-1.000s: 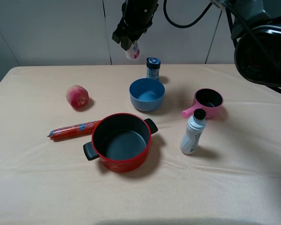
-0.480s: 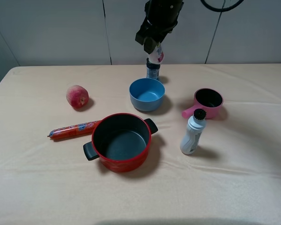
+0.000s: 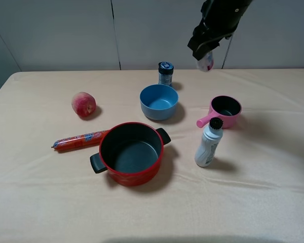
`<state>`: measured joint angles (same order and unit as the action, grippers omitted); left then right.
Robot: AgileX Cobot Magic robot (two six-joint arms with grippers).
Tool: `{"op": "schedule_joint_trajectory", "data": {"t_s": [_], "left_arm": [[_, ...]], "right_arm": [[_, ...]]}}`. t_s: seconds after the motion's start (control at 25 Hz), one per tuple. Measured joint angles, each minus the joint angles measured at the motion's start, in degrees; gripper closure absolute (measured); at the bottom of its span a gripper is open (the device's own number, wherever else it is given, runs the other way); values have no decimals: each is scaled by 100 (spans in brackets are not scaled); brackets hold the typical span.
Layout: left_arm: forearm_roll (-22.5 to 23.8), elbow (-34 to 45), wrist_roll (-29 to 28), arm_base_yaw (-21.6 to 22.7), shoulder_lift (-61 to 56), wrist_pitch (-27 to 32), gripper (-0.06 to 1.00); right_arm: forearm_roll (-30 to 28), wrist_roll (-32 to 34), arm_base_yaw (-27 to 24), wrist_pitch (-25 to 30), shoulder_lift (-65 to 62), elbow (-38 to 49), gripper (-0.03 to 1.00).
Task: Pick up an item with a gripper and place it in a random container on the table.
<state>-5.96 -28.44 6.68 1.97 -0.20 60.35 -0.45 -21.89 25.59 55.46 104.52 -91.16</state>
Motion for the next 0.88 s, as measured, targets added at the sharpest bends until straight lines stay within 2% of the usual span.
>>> {"op": "schedule_joint_trajectory", "data": {"t_s": [0.4,0.88], "left_arm": [[0,0,0,0,0,0,-5],[0,0,0,0,0,0,-5]], "right_arm": [[-19,24,-535,-325,-452,820,65],[-19,-43,-1173,-1556,-757,2116,65]]}}
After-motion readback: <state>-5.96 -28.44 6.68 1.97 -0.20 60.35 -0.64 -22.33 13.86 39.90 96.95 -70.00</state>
